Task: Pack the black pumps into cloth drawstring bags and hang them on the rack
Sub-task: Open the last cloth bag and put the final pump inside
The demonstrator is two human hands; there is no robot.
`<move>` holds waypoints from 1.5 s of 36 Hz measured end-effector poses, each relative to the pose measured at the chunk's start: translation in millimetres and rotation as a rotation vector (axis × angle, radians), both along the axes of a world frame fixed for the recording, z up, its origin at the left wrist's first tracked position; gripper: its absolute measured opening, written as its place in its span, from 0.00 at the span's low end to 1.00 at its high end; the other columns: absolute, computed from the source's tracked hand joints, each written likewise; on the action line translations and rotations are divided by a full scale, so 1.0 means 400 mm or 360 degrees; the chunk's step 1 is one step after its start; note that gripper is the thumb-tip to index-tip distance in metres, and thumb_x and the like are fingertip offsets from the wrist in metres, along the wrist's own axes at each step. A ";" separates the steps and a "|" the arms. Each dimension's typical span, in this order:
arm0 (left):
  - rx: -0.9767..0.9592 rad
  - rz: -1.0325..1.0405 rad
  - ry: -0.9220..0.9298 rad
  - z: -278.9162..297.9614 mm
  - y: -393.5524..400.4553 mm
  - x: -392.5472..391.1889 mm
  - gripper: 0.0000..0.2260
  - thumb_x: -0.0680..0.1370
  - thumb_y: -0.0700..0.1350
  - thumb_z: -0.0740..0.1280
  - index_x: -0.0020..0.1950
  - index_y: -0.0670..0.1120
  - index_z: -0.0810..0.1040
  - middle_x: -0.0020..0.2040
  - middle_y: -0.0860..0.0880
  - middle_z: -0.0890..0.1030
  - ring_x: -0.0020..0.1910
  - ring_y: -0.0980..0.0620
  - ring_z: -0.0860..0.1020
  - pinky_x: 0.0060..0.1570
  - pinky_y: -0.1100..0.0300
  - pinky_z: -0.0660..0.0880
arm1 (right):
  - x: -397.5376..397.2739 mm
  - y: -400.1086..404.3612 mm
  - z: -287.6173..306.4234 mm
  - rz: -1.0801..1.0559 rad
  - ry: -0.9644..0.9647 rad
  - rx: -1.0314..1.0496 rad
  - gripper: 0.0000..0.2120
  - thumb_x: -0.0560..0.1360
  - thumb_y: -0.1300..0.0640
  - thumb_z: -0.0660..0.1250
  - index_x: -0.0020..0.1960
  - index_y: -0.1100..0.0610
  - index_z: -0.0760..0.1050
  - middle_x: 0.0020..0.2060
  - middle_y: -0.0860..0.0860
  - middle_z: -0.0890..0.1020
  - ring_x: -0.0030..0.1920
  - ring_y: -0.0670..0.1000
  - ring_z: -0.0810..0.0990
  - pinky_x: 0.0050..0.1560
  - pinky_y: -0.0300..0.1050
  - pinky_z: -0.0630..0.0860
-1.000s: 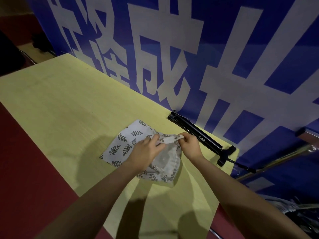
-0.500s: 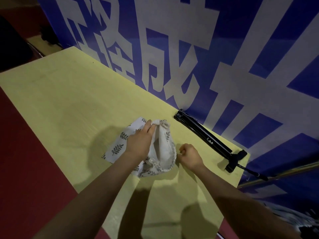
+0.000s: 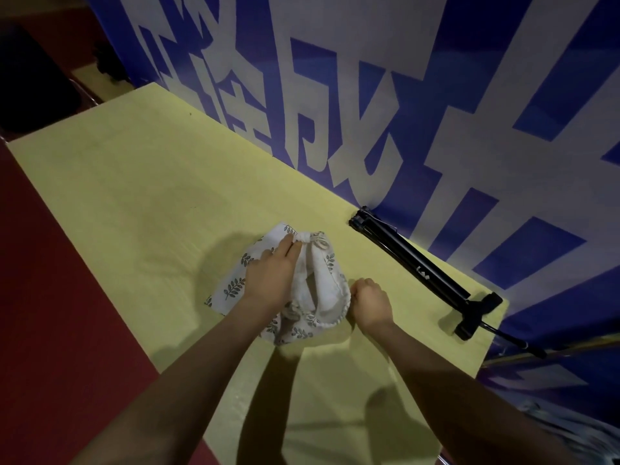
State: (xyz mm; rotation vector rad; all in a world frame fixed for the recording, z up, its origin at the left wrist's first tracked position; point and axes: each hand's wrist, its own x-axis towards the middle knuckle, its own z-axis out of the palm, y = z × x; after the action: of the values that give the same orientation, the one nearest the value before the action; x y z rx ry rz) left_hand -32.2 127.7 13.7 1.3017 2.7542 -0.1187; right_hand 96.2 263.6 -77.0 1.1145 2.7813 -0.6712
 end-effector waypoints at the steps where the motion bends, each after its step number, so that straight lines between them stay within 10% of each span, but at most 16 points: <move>1: 0.0004 -0.0014 0.0002 0.000 0.001 0.001 0.33 0.74 0.34 0.63 0.76 0.47 0.53 0.78 0.49 0.52 0.58 0.42 0.74 0.48 0.52 0.76 | 0.005 0.002 0.000 0.0015 -0.0017 0.0017 0.11 0.77 0.61 0.58 0.55 0.63 0.74 0.55 0.60 0.76 0.55 0.61 0.75 0.53 0.49 0.70; 13: 0.0253 -0.0140 -0.0387 -0.001 0.045 0.061 0.33 0.74 0.30 0.59 0.76 0.50 0.56 0.78 0.51 0.54 0.62 0.45 0.74 0.42 0.54 0.72 | 0.078 0.026 0.124 -0.0271 0.0919 -0.0273 0.04 0.78 0.61 0.63 0.44 0.56 0.73 0.47 0.50 0.72 0.52 0.47 0.70 0.53 0.38 0.66; 19: 0.0365 -0.0165 -0.0690 0.017 0.081 0.102 0.32 0.74 0.30 0.57 0.76 0.48 0.56 0.76 0.49 0.57 0.69 0.44 0.68 0.61 0.48 0.72 | 0.087 -0.008 0.161 0.0001 0.0901 -0.0298 0.04 0.74 0.59 0.69 0.43 0.59 0.79 0.52 0.47 0.70 0.57 0.45 0.64 0.54 0.18 0.55; 31: 0.0632 -0.0017 -0.0977 0.012 0.116 0.089 0.29 0.75 0.28 0.53 0.75 0.46 0.61 0.74 0.47 0.63 0.70 0.44 0.67 0.69 0.49 0.65 | 0.093 0.035 0.164 -0.0351 0.1006 -0.0266 0.04 0.75 0.62 0.64 0.45 0.54 0.75 0.48 0.49 0.73 0.55 0.48 0.67 0.54 0.31 0.64; 42: 0.0744 -0.0027 -0.0897 -0.017 0.198 0.080 0.23 0.78 0.32 0.55 0.74 0.43 0.64 0.70 0.42 0.67 0.64 0.41 0.71 0.61 0.49 0.72 | 0.075 0.217 0.076 -0.0339 -0.0049 0.0039 0.32 0.76 0.49 0.65 0.74 0.58 0.56 0.72 0.58 0.64 0.71 0.60 0.63 0.70 0.54 0.61; 54: 0.0492 0.0122 -0.0880 -0.040 0.211 0.123 0.22 0.80 0.39 0.57 0.74 0.46 0.62 0.70 0.45 0.67 0.61 0.45 0.74 0.58 0.47 0.74 | 0.113 0.211 0.041 0.0054 -0.0442 0.0416 0.19 0.78 0.46 0.59 0.64 0.56 0.68 0.60 0.56 0.76 0.60 0.59 0.70 0.58 0.50 0.67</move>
State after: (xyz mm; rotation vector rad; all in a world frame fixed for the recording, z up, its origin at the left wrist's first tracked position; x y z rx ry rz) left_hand 16.9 212.1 -2.2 1.0712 2.3882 0.6010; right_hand 141.5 347.9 -60.6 1.0998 2.6889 -0.1349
